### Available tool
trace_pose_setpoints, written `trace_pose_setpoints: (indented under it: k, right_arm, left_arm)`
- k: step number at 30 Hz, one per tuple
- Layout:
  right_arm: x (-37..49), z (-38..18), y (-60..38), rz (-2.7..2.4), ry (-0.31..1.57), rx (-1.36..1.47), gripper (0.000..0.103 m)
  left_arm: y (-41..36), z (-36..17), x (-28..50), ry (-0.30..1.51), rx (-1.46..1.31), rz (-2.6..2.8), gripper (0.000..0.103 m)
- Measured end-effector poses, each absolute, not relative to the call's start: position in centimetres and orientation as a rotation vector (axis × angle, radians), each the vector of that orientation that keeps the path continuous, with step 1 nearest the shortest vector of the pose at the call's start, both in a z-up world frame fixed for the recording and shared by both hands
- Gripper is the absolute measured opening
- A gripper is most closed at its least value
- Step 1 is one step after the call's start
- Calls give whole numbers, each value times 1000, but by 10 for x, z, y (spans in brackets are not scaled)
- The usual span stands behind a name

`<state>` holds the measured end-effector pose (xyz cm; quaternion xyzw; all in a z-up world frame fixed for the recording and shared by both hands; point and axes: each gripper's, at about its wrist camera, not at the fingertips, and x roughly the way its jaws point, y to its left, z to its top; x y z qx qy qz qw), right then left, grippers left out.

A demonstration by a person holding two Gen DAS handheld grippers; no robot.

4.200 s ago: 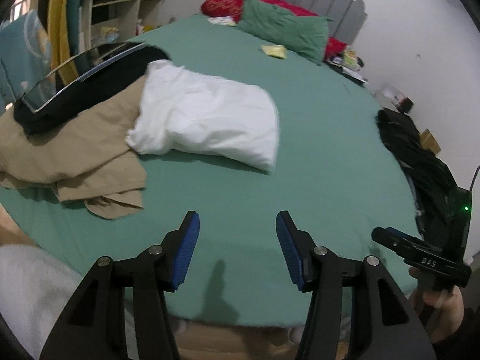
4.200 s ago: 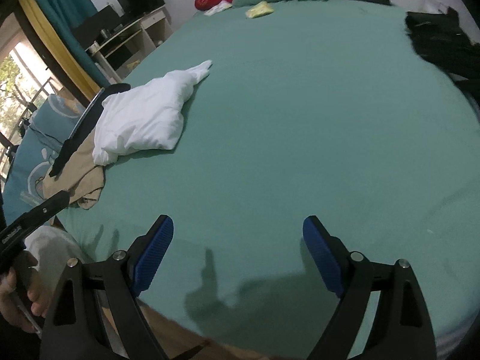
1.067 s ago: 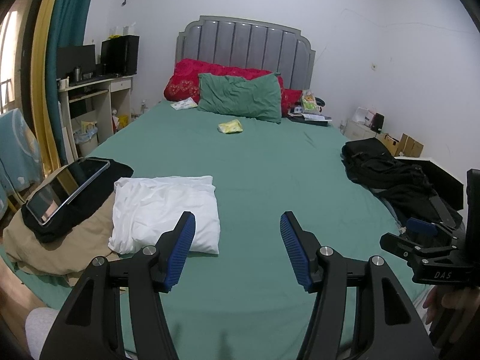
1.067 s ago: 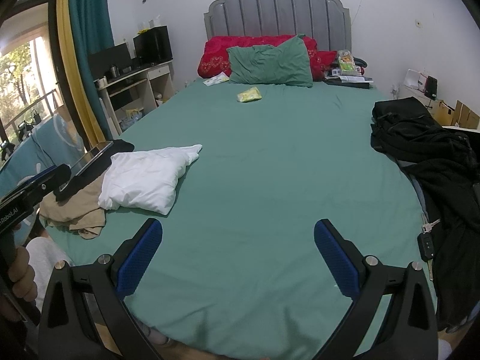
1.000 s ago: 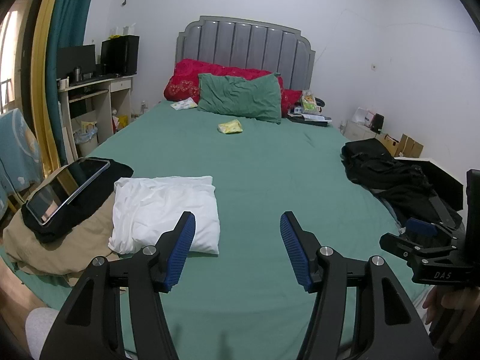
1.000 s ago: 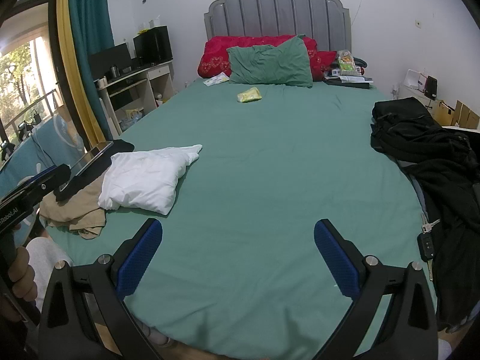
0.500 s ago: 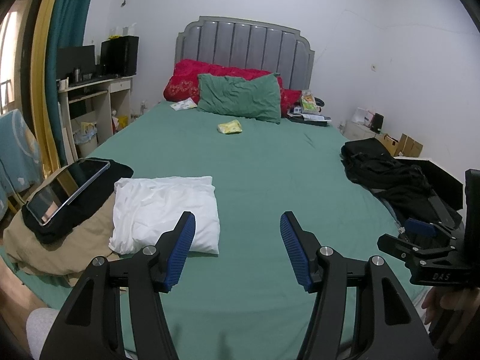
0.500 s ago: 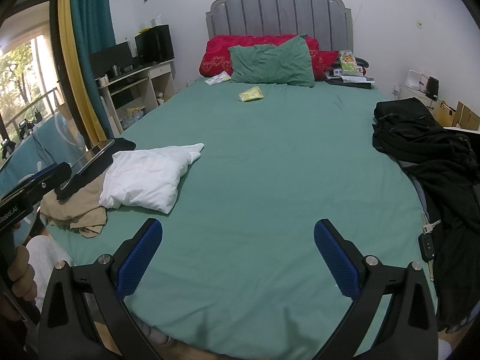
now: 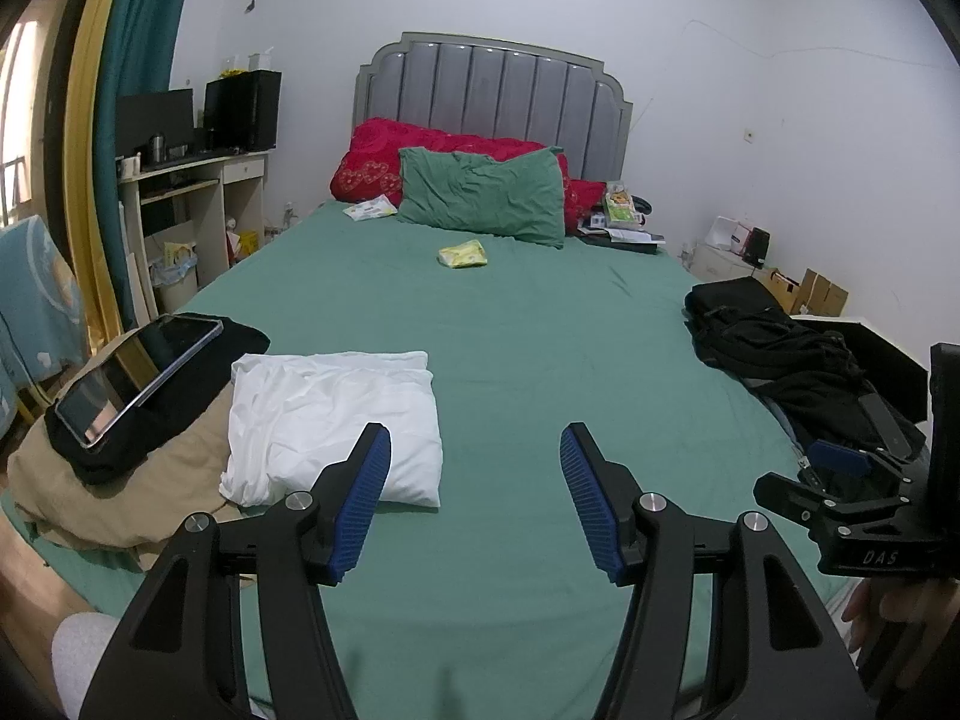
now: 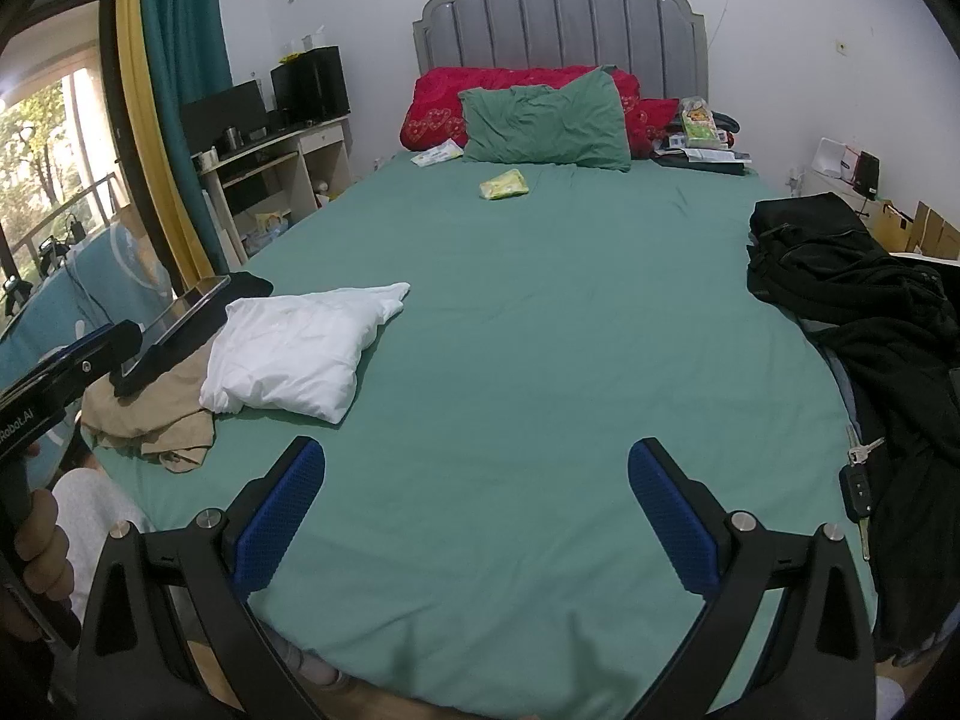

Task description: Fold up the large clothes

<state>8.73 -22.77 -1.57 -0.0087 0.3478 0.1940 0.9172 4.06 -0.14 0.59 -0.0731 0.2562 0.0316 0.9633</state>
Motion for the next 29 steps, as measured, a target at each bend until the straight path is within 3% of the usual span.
trace_pose_setpoints:
  k: [29]
  right_arm:
    - [94,-30,-224,415,740,-23,100]
  left_arm:
    - [2,1,43,528,-159,74,62]
